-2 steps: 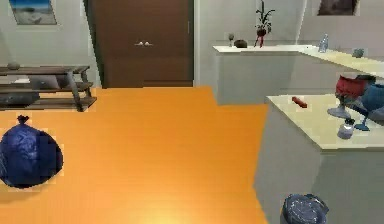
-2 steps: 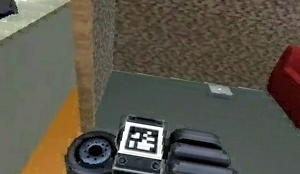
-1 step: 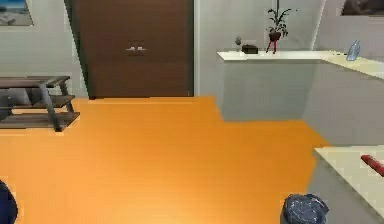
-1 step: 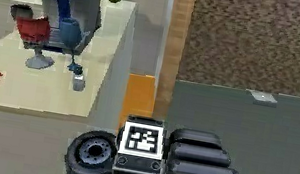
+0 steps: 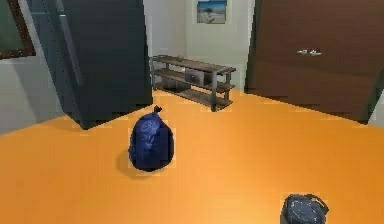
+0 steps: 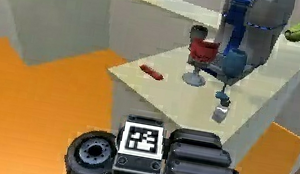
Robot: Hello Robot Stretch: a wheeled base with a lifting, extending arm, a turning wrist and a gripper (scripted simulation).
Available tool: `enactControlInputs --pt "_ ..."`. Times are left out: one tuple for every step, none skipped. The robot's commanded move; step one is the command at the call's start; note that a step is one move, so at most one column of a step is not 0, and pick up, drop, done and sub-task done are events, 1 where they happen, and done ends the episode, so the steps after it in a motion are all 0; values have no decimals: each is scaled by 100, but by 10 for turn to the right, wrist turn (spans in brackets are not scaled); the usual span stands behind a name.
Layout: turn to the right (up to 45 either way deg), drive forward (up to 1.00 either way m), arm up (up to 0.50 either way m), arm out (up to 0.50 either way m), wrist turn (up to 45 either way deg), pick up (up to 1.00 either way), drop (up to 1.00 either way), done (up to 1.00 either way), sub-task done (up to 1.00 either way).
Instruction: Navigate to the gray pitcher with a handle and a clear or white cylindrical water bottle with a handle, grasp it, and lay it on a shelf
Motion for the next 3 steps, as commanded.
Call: enactControlInputs --pt "-240 0 0 0 0 0 0 0 0" --pt "0 25 0 0 0 0 0 0 0" --pt "-150 0 0 0 0 0 0 0 0"
